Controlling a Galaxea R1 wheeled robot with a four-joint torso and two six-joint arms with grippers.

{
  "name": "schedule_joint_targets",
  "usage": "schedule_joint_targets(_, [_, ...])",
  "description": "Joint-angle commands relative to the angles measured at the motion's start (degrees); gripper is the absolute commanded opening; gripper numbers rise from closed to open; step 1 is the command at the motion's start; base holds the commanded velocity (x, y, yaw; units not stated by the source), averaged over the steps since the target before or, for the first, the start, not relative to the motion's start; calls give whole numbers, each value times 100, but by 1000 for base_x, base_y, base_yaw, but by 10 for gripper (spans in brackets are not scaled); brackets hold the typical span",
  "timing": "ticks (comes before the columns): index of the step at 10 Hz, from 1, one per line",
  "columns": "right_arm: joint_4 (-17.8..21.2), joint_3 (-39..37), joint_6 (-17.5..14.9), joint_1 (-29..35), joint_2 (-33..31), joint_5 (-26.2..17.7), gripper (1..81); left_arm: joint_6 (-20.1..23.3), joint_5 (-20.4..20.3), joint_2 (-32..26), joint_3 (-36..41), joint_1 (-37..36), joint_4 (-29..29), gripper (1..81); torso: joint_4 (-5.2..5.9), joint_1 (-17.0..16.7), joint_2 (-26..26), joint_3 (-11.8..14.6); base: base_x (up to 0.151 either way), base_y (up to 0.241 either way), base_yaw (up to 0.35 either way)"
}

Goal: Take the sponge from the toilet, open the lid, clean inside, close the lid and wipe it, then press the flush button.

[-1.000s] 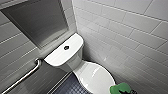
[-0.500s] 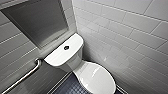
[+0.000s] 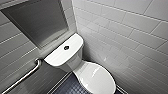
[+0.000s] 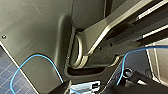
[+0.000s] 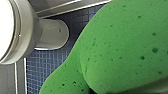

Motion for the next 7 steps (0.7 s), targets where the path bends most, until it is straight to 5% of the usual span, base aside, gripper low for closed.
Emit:
schedule_joint_targets(1, [-870,-1247,6,-968,707,383,10,-2,499,-318,518,-72,5,811,0,0,0,0,0,0,0])
schedule_joint_targets(7, [-1301,-2997,24,-1646,1859,507,10,-28,499,-741,1081,-573,-162,811,0,0,-2,0,0,0,0])
